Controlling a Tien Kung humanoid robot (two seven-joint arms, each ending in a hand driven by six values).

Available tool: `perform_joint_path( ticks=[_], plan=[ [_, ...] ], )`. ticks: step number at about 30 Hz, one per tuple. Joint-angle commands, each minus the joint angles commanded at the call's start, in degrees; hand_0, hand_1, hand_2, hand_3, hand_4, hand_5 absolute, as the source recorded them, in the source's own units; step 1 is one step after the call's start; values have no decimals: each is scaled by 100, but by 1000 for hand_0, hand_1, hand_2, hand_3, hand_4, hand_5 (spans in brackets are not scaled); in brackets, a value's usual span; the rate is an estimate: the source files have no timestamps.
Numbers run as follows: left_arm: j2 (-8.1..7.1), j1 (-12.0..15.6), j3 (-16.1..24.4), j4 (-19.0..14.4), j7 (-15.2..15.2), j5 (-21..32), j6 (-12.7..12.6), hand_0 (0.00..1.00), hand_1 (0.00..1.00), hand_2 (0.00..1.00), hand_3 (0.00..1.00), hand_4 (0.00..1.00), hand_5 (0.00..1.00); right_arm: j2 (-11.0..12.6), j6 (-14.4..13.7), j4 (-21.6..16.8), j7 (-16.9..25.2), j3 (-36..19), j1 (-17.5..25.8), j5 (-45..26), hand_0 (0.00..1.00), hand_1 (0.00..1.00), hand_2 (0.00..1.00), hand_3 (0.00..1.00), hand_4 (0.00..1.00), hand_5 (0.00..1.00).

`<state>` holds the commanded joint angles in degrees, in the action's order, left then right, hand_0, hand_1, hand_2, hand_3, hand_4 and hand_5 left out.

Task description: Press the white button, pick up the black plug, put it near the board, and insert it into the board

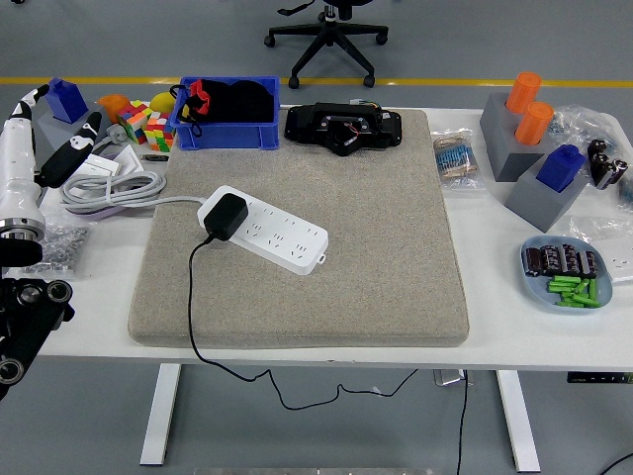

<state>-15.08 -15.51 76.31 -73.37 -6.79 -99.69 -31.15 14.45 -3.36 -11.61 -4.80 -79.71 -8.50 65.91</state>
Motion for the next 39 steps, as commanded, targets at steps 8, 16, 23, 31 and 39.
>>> perform_joint_path(
  ticks=[8, 16, 23, 31, 39],
  plan=[
    [26, 158, 13, -26, -55, 29, 79, 998, 988, 939, 879, 838, 703, -24, -3, -11, 8, -244, 98, 102, 624, 597, 588, 584, 653, 385],
    [63, 202, -40, -53, 2, 3, 9, 998, 926, 828, 824, 837, 702, -62, -6, 6, 13, -340, 142, 165, 624, 597, 588, 583, 652, 389],
    [84, 213, -40, -38, 132, 39, -103, 998, 750, 552, 618, 836, 701, -59, -15, 9, 27, -337, 128, 160, 623, 597, 590, 582, 652, 390],
    [89, 190, 5, -31, 173, 14, -71, 998, 929, 893, 856, 840, 702, -62, -18, 20, 31, -339, 122, 159, 624, 596, 589, 582, 652, 391],
    [97, 203, 36, -24, 184, 40, -62, 998, 975, 938, 900, 840, 701, -74, -15, 27, 32, -346, 123, 170, 624, 597, 589, 582, 652, 392]
  ],
)
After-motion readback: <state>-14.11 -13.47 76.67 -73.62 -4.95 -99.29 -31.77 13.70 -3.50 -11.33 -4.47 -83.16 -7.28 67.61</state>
